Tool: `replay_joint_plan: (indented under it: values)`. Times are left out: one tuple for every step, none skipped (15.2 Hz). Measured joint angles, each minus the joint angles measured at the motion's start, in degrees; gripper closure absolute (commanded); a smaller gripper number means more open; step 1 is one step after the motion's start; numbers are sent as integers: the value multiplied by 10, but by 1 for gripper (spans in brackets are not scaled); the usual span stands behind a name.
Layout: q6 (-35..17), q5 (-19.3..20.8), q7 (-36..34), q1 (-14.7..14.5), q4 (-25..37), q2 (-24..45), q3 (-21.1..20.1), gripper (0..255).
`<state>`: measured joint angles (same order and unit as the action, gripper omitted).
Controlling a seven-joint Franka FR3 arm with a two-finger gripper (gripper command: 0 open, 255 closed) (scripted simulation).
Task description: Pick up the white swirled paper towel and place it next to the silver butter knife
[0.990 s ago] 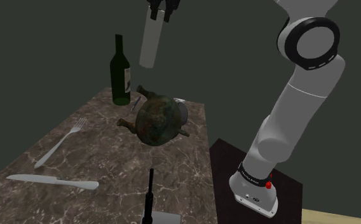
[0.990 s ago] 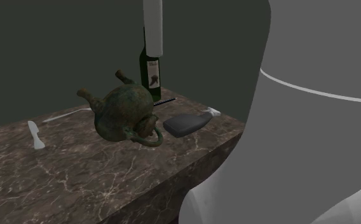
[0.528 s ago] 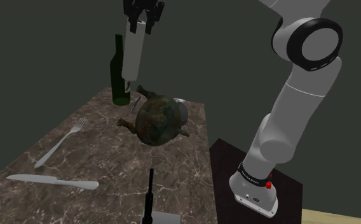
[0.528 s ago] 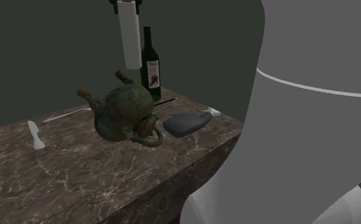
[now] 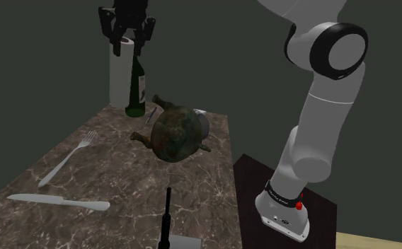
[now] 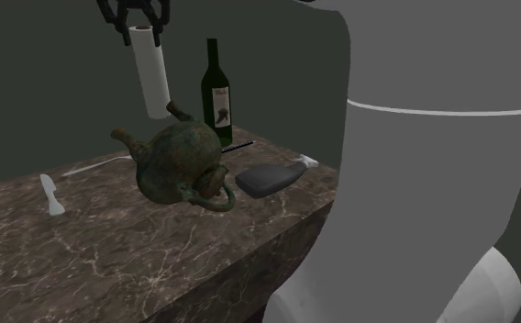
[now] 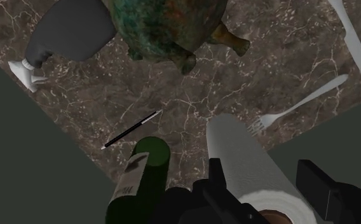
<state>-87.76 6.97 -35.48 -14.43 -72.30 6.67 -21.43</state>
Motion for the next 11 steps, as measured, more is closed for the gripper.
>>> replay_joint_plan:
  values:
    - [-6,6,-13,-8,1,9,-5,255]
    - [-9,13,-26,-17,7,19,-10,255]
    - [-9,20,-34,-25,20,34,-13,255]
    - [-11,28,-46,-34,28,47,-17,255]
    - [-16,36,-57,-44,37,63,-21,255]
    - [-14,47,-71,-57,55,83,-25,255]
    - [-20,54,-81,-66,59,96,-27,255]
    - [-20,63,-94,-78,73,112,-30,255]
    - [-20,70,-101,-88,86,127,-31,255]
    - [-18,77,-108,-97,101,141,-31,255]
    - [-21,80,-112,-101,103,147,-32,255]
